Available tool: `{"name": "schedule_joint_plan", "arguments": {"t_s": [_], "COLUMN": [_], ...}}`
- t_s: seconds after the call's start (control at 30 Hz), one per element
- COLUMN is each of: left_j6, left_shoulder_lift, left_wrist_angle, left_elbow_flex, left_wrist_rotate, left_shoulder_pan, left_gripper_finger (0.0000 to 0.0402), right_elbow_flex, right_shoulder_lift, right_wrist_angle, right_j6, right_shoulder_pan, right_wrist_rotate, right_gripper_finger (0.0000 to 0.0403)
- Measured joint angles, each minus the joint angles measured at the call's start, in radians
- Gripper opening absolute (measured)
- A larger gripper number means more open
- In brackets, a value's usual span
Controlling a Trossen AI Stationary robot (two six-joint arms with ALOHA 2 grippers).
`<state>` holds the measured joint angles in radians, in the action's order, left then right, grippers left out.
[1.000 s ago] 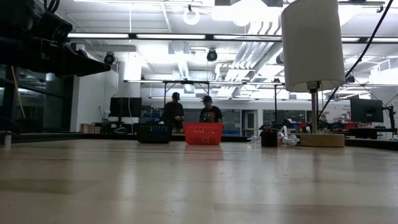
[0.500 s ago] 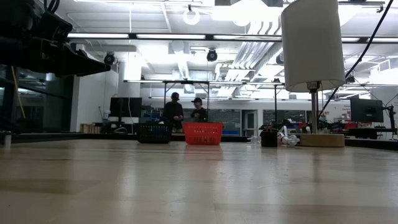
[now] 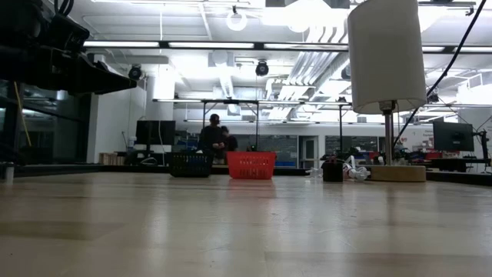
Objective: Pick & Place Office items
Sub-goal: Put the white charger adapter into the red basket
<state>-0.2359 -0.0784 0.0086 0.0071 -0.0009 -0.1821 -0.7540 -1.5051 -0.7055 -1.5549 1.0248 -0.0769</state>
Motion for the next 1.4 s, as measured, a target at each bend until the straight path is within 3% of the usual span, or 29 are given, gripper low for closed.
{"name": "schedule_joint_plan", "arguments": {"t_s": [0.57,1.1,1.4], "left_j6": [0.000,0.000,0.000], "left_shoulder_lift": [0.000,0.000,0.000], "left_wrist_angle": [0.000,0.000,0.000], "left_elbow_flex": [0.000,0.000,0.000], "left_wrist_rotate": [0.000,0.000,0.000], "left_shoulder_pan": [0.000,0.000,0.000], "left_gripper_finger": [0.0167,0.0167,0.0167], "right_elbow_flex": [0.000,-0.001,-0.001], "right_shoulder_lift": [0.013,0.187,0.201], "right_wrist_angle": [0.012,0.022,0.199], "right_j6": [0.032,0.370,0.585], "right_shoulder_pan": [-0.046,-0.369,-0.536], "right_wrist_rotate": [0.008,-0.003,0.000], "right_gripper_finger": [0.0121,0.0117,0.0117]}}
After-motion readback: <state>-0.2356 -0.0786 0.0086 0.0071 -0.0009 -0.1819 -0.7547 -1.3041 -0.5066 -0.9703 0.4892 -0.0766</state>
